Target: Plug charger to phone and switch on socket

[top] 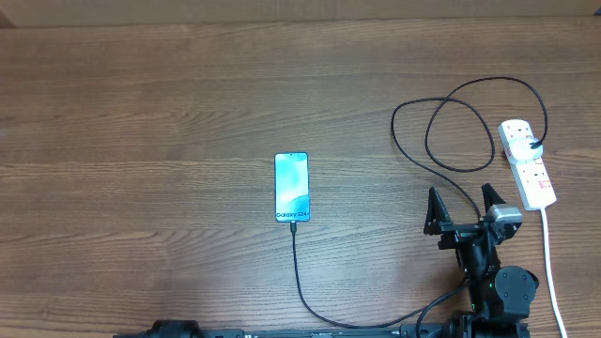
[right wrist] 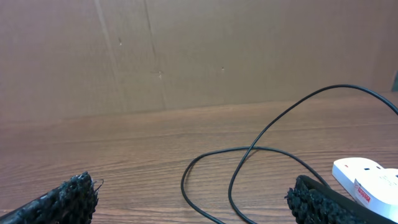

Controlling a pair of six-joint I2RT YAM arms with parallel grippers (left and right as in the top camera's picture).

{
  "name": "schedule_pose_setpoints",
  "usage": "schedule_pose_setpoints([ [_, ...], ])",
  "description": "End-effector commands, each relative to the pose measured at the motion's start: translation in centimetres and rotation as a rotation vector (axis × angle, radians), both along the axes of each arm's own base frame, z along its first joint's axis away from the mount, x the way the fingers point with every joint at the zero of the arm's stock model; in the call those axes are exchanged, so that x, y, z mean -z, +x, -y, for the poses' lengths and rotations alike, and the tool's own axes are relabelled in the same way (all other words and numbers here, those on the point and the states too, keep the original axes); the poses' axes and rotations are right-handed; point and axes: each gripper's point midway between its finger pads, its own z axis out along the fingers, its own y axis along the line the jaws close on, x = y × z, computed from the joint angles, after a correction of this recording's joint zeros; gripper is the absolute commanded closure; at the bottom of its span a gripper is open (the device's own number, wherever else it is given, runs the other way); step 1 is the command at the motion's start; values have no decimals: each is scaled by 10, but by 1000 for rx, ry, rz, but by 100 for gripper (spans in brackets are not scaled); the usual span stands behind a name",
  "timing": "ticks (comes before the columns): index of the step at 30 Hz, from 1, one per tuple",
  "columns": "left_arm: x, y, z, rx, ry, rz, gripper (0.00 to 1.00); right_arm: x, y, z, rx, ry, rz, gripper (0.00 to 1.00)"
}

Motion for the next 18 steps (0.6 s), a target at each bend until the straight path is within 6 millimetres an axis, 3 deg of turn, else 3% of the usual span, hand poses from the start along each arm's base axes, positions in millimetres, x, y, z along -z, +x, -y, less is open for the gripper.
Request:
schedule_pose_setpoints([
  [1, 1, -4, -1, -20, -7, 18, 0, 3, 0, -1, 0, 2, 0, 0],
  [18, 2, -3, -1, -24, -7, 9, 0, 3, 0, -1, 0, 2, 0, 0],
])
